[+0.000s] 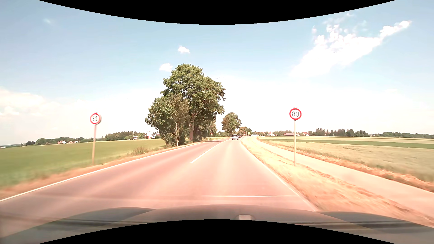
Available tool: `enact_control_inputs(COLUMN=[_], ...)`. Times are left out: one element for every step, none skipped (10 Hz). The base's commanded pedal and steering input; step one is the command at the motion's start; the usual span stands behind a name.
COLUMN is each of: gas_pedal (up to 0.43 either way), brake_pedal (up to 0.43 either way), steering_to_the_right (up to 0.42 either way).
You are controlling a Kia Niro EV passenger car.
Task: Follow the waypoints while adhering to traffic rules and regulations
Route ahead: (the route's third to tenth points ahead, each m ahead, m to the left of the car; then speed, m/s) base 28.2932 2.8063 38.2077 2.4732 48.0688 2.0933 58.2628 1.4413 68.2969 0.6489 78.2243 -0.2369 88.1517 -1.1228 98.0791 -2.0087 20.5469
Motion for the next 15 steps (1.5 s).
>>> enact_control_inputs(gas_pedal=[0.209,0.209,0.209,0.209,0.209,0.197,0.197,0.189,0.189,0.189,0.209,0.22,0.22,0.22,0.22], brake_pedal=[0.0,0.0,0.0,0.0,0.0,0.0,0.0,0.0,0.0,0.0,0.0,0.0,0.0,0.0,0.0], steering_to_the_right=[0.007,0.007,0.007,0.007,0.007,0.007,0.007,0.006,0.006,0.005,0.006,0.006,0.005,0.005,0.005])
